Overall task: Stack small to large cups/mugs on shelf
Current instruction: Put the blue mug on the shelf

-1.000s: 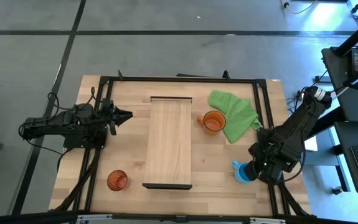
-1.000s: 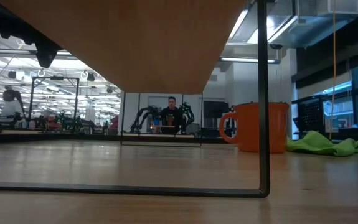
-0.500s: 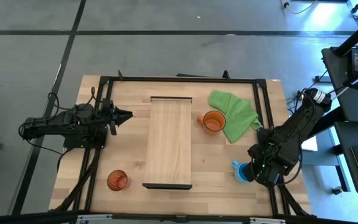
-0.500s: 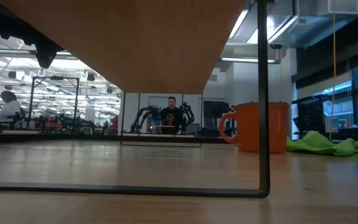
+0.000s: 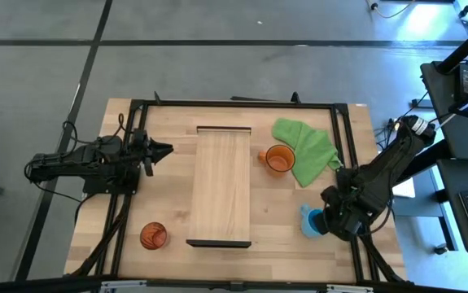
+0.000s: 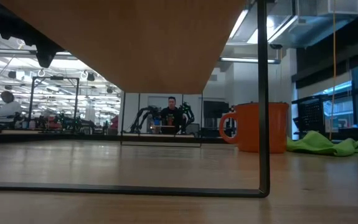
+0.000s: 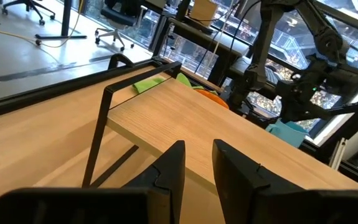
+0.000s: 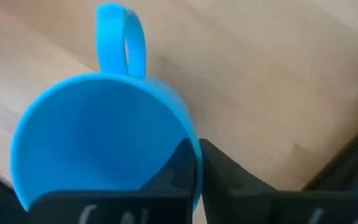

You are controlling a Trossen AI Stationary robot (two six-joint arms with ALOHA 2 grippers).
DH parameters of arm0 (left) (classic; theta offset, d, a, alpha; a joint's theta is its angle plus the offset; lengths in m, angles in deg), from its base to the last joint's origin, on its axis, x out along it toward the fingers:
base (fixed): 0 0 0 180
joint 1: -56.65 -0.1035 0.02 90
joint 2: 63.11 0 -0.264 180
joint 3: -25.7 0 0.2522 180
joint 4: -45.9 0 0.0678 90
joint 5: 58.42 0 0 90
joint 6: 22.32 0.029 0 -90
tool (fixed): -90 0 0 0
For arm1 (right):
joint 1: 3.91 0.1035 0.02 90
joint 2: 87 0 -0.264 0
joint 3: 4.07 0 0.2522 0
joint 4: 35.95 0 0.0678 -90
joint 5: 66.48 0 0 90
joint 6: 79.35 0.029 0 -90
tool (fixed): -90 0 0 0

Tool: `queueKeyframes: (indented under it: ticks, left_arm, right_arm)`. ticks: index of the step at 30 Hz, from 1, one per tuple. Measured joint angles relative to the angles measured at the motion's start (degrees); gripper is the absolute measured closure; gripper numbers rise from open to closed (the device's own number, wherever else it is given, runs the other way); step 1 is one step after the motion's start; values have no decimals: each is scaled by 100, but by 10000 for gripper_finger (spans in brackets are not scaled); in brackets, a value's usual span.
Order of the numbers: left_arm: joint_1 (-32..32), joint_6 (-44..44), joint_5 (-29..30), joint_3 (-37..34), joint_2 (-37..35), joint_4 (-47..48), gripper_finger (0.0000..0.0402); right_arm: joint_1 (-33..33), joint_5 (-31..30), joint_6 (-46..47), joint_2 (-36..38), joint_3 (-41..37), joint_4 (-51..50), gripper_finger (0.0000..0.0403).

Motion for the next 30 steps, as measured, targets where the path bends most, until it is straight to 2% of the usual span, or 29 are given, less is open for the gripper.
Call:
queueKeyframes:
  ticks: [4, 11, 15, 20, 25, 30]
  left_arm:
    - [0, 0, 139, 0, 0, 0, 326]
    - [-2, 2, 246, 0, 0, 0, 326]
    - [0, 4, 244, 0, 0, 78, 326]
    - [-1, 15, 243, 0, -2, 347, 326]
    - [0, 134, 244, 0, -1, 452, 327]
    - [0, 157, 244, 0, -1, 502, 327]
  right_arm:
    - [-632, -39, -1280, 13, 712, -505, 394]
    - [-2053, -145, -4110, -119, 2287, -1280, 394]
    - [-2908, -68, -5874, -554, 3343, -1282, 393]
    - [-3737, 439, -7825, -1520, 4693, -1276, 391]
    - [-4320, 1182, -8976, -2544, 5762, -1152, 390]
    - [-4660, 1791, -9320, -3382, 6810, -693, 390]
